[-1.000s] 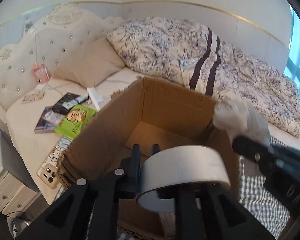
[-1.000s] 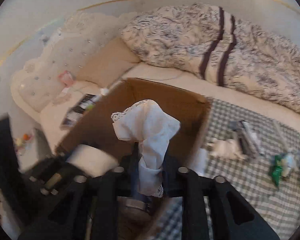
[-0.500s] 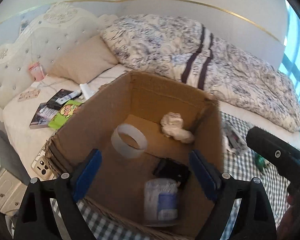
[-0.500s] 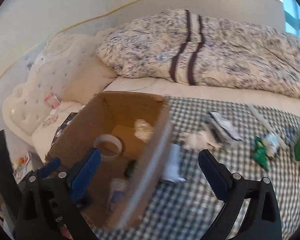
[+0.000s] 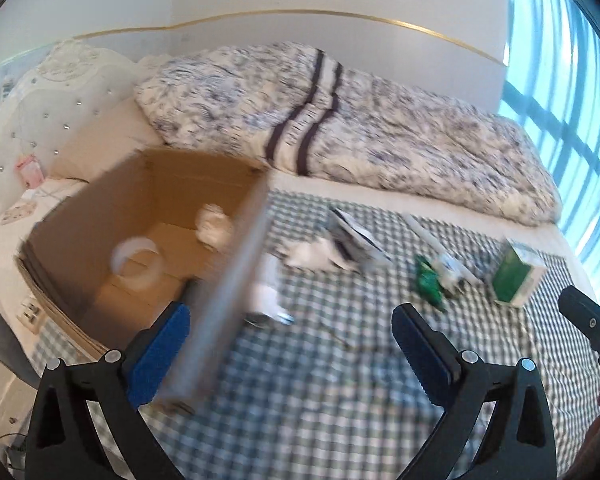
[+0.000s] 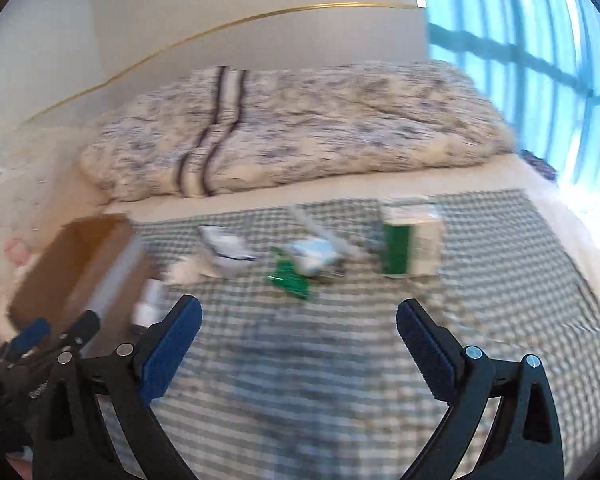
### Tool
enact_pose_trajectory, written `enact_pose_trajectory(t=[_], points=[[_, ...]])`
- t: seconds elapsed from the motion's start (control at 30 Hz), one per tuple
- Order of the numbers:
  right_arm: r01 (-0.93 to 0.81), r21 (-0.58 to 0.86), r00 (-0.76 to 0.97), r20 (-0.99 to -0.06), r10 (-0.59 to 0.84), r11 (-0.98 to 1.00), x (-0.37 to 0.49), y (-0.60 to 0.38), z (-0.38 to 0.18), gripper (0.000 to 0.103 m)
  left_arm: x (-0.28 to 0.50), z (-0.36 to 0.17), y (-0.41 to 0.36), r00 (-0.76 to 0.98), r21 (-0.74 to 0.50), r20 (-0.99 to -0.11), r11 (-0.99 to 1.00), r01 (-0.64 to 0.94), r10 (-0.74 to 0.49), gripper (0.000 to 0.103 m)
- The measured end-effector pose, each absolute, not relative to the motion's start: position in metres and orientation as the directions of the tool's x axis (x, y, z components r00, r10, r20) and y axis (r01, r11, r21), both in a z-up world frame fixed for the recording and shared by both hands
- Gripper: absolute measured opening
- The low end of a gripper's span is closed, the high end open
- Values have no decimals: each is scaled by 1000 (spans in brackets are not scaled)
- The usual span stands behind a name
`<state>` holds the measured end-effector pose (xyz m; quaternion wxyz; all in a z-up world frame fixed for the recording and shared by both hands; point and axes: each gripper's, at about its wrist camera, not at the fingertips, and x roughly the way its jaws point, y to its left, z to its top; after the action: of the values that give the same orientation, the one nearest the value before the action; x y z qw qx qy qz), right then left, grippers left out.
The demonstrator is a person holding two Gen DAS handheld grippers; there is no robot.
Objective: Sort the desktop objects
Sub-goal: 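Withdraw both tools from the box back over the bed, then grasp the green medicine box with the right tool while the left tool grasps the green packet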
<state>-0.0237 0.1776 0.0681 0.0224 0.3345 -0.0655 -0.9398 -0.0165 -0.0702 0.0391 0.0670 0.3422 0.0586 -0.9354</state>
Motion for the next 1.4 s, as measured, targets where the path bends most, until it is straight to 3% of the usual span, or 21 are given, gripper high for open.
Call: enact_pose_trajectory(t=[0.43, 0.63, 1.4], points=[[-88, 176, -753, -656, -50, -980, -31, 260, 25, 99, -53, -2, 35, -734, 11, -679, -1000, 9, -14, 103], [-94, 76, -747, -664, 20, -993, -69, 258, 7, 99, -102, -28, 51, -709, 25, -705, -1000, -19, -4, 103], [-115, 71, -665, -747, 24, -991, -198, 279, -61, 99, -228, -114, 71, -594, -26, -802, -998, -65, 59, 103]])
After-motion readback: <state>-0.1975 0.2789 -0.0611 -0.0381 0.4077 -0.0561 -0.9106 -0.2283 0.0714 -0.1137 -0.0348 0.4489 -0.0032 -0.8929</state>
